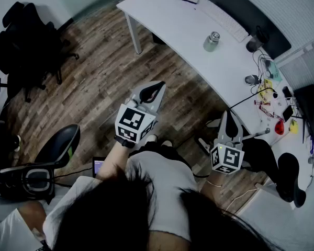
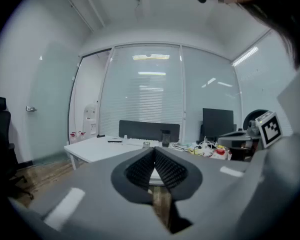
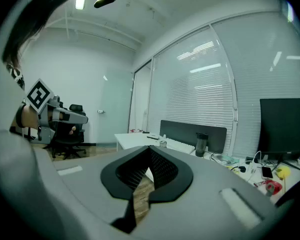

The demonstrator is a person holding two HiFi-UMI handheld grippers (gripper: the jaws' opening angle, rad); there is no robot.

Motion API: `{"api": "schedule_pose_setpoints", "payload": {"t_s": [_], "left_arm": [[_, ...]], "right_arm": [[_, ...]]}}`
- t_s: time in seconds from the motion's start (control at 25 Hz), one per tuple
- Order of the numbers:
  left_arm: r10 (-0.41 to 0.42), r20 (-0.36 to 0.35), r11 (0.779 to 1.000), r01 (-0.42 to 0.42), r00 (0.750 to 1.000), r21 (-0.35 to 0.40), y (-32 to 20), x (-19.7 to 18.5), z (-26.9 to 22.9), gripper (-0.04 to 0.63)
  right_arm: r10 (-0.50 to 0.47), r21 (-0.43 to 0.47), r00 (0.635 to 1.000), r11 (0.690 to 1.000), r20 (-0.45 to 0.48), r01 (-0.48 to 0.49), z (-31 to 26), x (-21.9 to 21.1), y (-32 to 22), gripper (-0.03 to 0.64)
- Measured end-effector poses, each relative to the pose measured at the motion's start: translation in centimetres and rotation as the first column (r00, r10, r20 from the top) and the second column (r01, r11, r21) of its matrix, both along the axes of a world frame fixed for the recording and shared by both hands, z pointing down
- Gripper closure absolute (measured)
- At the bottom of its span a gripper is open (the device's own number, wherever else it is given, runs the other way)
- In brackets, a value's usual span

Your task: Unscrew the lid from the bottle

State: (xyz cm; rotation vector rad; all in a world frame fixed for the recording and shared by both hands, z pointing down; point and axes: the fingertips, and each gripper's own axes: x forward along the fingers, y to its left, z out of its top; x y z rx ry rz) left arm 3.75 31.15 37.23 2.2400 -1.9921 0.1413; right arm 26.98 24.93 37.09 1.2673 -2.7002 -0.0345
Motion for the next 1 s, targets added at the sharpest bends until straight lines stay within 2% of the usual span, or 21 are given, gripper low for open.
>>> {"api": "schedule_pose_setpoints", "payload": {"t_s": [0.2, 0.56, 0.72, 1.0], "left_arm": [[-0.021, -0.001, 1.000, 0.021, 1.000, 0.006, 0.0, -0.4, -0.1, 0.537], [-0.058, 0.004, 0.998, 0.058, 0.998, 0.016, 0.9, 0.5, -0.1, 0.535], [-0.090, 0.000, 0.996, 0.090, 0.996, 0.005, 2.3, 0.3, 0.7, 0.534], [-0.108, -0.038, 0.994, 0.108, 0.993, -0.004, 1.4, -2.3, 1.8, 0.532]], "right_arm": [[0.012, 0.003, 1.000, 1.000, 0.025, -0.012, -0.5, 0.2, -0.5, 0.615], [-0.068, -0.006, 0.994, 0.998, 0.087, 0.069, -0.8, 0.0, -0.9, 0.614], [-0.101, -0.008, 0.991, 0.995, 0.085, 0.102, -0.7, -0.5, -0.6, 0.611], [-0.169, -0.039, 0.980, 0.984, 0.103, 0.174, -0.1, -3.6, -1.3, 0.528]]}}
